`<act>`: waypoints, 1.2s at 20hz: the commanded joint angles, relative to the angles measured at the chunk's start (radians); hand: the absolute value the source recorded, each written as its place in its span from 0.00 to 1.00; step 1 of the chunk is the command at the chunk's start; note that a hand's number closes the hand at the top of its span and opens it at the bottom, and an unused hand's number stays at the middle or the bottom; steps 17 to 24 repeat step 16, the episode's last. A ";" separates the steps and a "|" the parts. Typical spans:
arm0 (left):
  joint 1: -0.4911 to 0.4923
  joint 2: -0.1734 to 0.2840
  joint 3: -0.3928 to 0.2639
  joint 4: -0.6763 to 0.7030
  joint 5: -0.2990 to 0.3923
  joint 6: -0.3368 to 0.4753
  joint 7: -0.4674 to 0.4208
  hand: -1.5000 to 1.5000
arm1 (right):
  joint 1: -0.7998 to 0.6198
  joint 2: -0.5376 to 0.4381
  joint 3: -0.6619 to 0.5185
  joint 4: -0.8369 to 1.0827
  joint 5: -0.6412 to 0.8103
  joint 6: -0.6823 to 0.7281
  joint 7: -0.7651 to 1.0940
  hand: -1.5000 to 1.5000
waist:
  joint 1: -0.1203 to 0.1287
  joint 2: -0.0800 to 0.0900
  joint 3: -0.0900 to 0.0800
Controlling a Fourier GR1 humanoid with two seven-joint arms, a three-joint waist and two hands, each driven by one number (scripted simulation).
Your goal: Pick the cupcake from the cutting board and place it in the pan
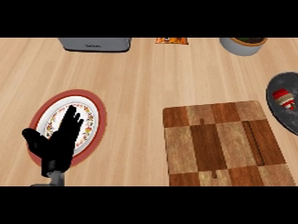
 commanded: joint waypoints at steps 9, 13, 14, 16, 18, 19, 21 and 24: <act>0.027 -0.006 0.010 0.025 0.002 0.007 0.002 0.50 | 0.185 -0.027 0.014 -0.052 -0.034 0.258 -0.175 0.00 | -0.022 -0.007 -0.003; 0.038 -0.008 0.001 0.003 0.002 0.004 0.007 0.50 | 0.204 -0.095 0.003 -0.060 -0.061 0.298 -0.140 0.00 | -0.021 -0.010 -0.004; 0.042 -0.027 0.004 0.013 -0.008 0.035 -0.003 0.50 | 0.248 -0.092 0.009 -0.071 -0.062 0.319 -0.185 0.00 | -0.032 -0.010 -0.003; 0.027 0.002 0.022 0.010 -0.003 0.016 -0.001 0.50 | 0.262 -0.112 0.012 -0.082 -0.068 0.316 -0.175 0.00 | -0.031 -0.012 -0.004; 0.027 0.002 0.022 0.010 -0.003 0.016 -0.001 0.50 | 0.262 -0.112 0.012 -0.082 -0.068 0.316 -0.175 0.00 | -0.031 -0.012 -0.004; 0.027 0.002 0.022 0.010 -0.003 0.016 -0.001 0.50 | 0.262 -0.112 0.012 -0.082 -0.068 0.316 -0.175 0.00 | -0.031 -0.012 -0.004; 0.027 0.002 0.022 0.010 -0.003 0.016 -0.001 0.50 | 0.262 -0.112 0.012 -0.082 -0.068 0.316 -0.175 0.00 | -0.031 -0.012 -0.004; 0.027 0.002 0.022 0.010 -0.003 0.016 -0.001 0.50 | 0.262 -0.112 0.012 -0.082 -0.068 0.316 -0.175 0.00 | -0.031 -0.012 -0.004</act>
